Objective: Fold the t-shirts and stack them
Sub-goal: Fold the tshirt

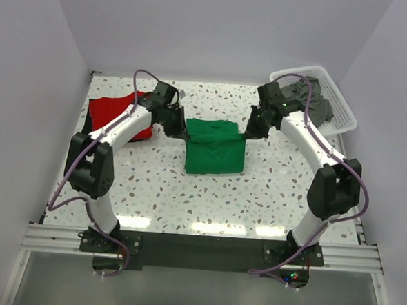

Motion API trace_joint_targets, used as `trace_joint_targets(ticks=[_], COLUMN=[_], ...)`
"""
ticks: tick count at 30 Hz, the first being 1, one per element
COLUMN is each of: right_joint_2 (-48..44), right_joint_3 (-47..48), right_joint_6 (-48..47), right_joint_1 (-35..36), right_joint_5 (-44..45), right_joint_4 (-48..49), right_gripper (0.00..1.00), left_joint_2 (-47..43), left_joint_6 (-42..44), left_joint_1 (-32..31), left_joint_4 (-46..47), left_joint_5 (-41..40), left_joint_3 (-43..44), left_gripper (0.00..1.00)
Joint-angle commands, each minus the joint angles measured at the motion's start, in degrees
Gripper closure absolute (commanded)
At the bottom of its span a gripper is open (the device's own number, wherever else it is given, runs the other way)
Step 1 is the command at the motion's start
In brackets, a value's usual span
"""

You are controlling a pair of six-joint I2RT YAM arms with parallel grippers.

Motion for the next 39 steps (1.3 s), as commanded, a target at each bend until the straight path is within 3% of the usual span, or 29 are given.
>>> trace_joint_targets(ticks=[1, 25, 32, 36, 38, 39], right_joint_2=[2.2, 21.3, 26.0, 30.0, 32.6, 33.3], right_joint_3=[4.6, 25.7, 29.5, 33.5, 35.7, 36.4], right_joint_6=[-1.9, -4.3, -4.3, -3.2, -1.8, -1.3], right_joint_1=[-1.2, -5.2, -5.8, -6.1, -6.3, -6.5], right_joint_5=[-1.3, -5.3, -6.0, -5.6, -5.6, -5.9], right_joint_4=[1.7, -1.0, -0.1, 2.7, 7.0, 8.9], right_gripper=[1.00, 1.00, 1.00, 1.00, 1.00, 0.79], left_joint_2=[1.6, 14.8, 18.5, 19.8, 20.2, 20.5], left_joint_6=[2.2, 1.6, 0.9, -1.1, -2.8, -3.5], left_joint_1=[1.4, 6.5, 7.8, 9.0, 9.6, 9.8], left_joint_4=[1.5, 2.6, 5.4, 12.4, 16.8, 23.1], left_joint_5=[1.1, 3.8, 3.9, 1.5, 0.2, -0.2], left_joint_3=[4.5, 17.6, 20.7, 21.5, 21.3, 21.0], left_gripper=[1.00, 1.00, 1.00, 1.00, 0.87, 0.72])
